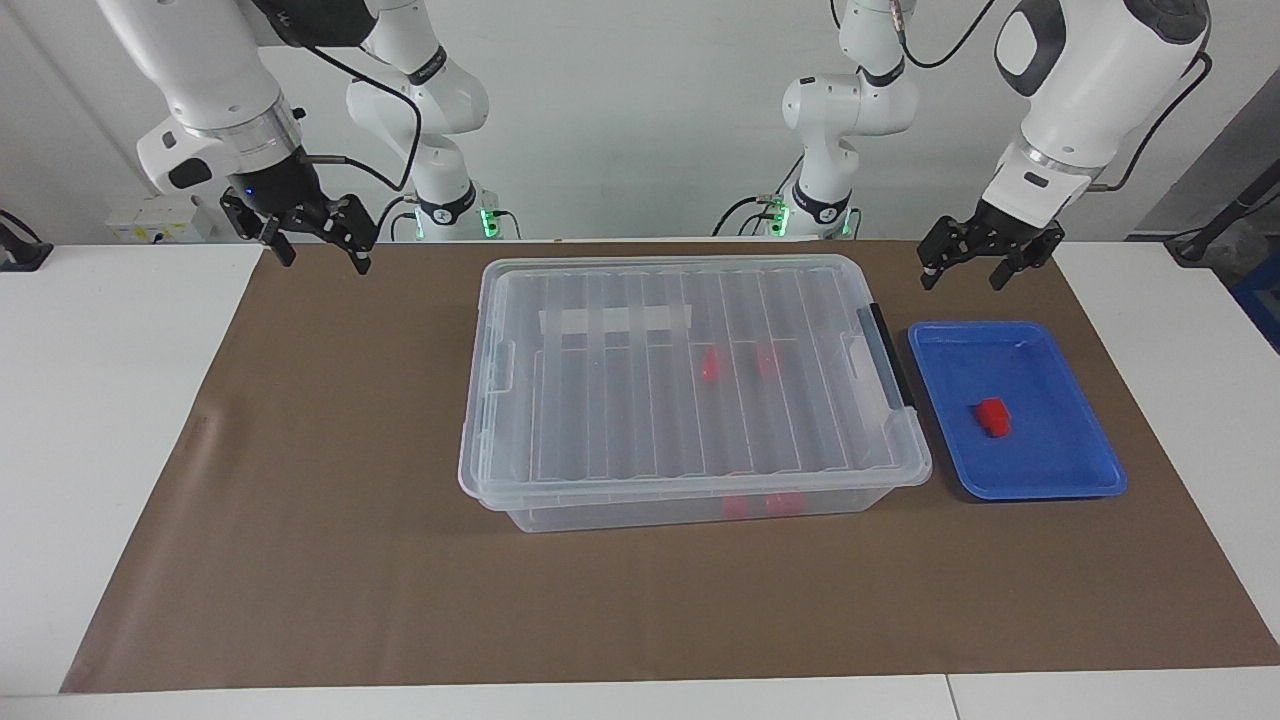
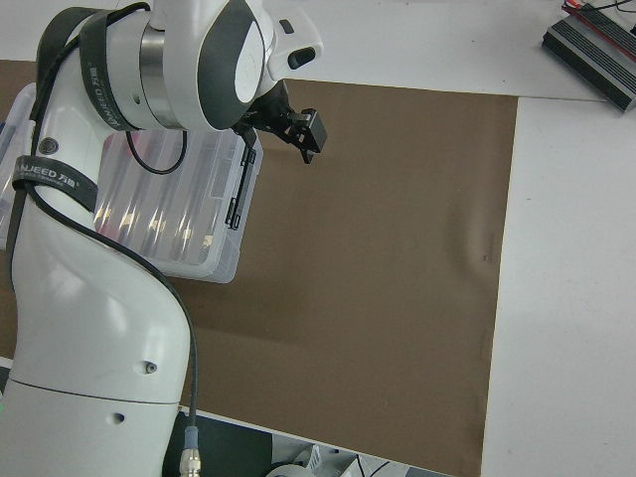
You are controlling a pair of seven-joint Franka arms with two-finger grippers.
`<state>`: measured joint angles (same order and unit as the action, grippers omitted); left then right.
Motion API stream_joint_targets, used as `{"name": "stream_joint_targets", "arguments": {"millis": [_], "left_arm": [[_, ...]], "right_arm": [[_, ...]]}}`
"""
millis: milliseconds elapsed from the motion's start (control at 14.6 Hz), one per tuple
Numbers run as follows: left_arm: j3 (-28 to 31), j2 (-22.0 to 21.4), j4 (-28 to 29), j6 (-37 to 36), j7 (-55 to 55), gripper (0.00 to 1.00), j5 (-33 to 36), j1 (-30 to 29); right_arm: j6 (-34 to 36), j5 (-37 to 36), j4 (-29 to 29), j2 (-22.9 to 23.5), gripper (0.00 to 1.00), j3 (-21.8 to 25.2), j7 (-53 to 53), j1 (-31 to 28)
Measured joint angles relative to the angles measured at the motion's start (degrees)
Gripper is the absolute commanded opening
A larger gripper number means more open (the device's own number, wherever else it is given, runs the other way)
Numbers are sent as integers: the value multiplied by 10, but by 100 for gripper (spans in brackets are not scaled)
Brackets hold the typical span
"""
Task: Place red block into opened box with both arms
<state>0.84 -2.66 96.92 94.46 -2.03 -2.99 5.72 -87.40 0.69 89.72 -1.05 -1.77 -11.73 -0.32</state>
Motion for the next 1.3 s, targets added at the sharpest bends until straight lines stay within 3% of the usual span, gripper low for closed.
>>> {"name": "stream_joint_targets", "arguments": {"millis": [753,1301], "left_arm": [[2,-1,0,0,0,100,0,-3],[3,-5,2,25,-19,100,41,-10]], "right_arm": [[0,0,0,-1,100,8,0,-2],[-62,1,39,0,90,6,0,0]]}}
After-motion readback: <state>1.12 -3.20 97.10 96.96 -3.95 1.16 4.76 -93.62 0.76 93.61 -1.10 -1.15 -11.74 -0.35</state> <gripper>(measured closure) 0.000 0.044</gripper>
